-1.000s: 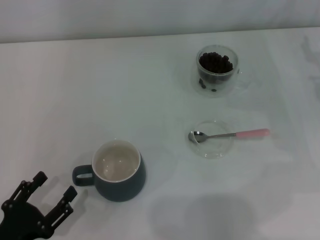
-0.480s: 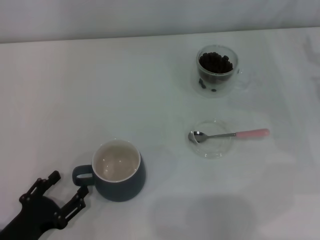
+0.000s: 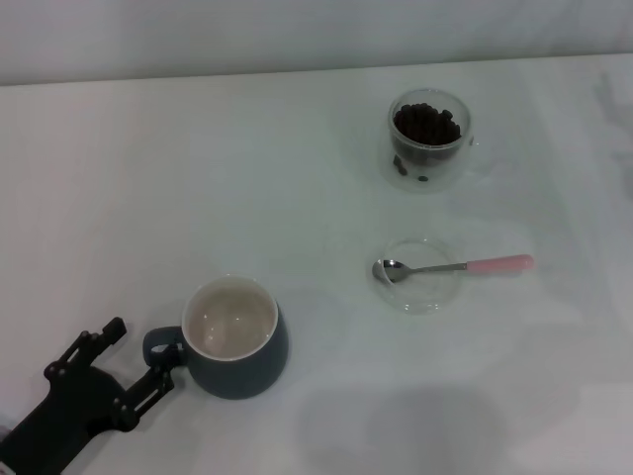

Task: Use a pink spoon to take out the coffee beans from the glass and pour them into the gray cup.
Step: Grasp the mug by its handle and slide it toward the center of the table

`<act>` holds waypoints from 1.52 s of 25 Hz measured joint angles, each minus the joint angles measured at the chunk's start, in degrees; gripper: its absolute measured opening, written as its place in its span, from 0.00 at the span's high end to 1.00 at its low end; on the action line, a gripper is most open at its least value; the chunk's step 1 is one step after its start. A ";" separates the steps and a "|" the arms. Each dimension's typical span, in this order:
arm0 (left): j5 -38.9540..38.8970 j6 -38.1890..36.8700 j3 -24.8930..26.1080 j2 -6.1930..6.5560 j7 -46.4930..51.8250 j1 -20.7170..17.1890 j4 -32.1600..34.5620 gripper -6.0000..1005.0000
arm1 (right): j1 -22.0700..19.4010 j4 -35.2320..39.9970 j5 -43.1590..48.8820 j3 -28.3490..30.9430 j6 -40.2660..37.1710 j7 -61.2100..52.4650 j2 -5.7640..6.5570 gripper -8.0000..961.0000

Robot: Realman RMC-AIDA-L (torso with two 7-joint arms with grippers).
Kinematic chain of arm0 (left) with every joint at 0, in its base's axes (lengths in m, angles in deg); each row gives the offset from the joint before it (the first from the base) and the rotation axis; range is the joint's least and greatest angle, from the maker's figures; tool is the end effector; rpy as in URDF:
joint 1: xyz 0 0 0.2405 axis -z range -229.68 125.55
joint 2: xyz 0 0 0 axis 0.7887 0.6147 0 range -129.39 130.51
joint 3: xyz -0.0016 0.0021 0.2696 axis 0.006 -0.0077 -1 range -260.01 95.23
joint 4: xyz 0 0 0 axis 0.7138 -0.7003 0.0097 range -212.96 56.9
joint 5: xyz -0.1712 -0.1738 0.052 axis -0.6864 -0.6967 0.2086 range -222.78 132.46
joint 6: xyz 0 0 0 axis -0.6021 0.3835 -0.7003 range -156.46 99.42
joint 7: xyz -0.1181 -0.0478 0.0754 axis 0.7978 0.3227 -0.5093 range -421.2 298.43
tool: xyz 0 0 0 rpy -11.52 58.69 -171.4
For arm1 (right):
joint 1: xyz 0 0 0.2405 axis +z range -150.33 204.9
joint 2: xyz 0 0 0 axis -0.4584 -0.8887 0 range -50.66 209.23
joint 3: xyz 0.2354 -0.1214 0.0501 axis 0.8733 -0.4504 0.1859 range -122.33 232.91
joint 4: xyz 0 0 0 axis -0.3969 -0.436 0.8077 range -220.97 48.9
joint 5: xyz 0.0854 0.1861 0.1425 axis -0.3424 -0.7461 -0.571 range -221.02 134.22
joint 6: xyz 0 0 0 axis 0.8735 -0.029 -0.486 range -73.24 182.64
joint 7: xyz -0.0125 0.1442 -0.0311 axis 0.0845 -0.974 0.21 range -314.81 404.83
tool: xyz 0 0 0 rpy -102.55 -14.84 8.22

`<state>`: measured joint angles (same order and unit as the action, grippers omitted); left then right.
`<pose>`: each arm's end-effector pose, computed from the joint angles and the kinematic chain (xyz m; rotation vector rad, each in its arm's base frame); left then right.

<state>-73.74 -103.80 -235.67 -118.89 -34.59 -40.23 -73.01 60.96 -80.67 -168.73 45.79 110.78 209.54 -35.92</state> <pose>-0.3878 0.2129 -0.1174 -2.1772 -0.7421 -0.7503 0.4125 0.4138 0.0636 -1.2881 0.6464 0.5807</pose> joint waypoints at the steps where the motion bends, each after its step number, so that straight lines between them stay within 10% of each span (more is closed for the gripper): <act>1: 0.00 0.01 0.00 0.00 -0.10 0.13 0.00 0.17 | -0.02 0.00 0.00 0.00 0.00 0.00 -0.04 0.12; 9: -1.28 0.65 0.05 -0.05 -2.89 1.06 1.49 0.20 | -0.12 -0.10 -0.01 0.01 0.00 0.00 -0.10 0.12; 24: -2.20 0.72 0.10 -0.13 -4.65 1.43 2.73 0.82 | 0.23 -0.10 0.00 0.02 -0.01 0.00 -0.10 0.12; 38: -9.93 1.46 0.08 -0.24 -14.10 3.60 6.56 0.82 | -0.07 -0.09 0.00 0.02 -0.01 0.00 0.00 0.12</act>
<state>-83.67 -102.34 -235.59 -119.13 -48.69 -36.63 -66.45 60.89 -80.76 -168.73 45.80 110.77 209.54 -35.92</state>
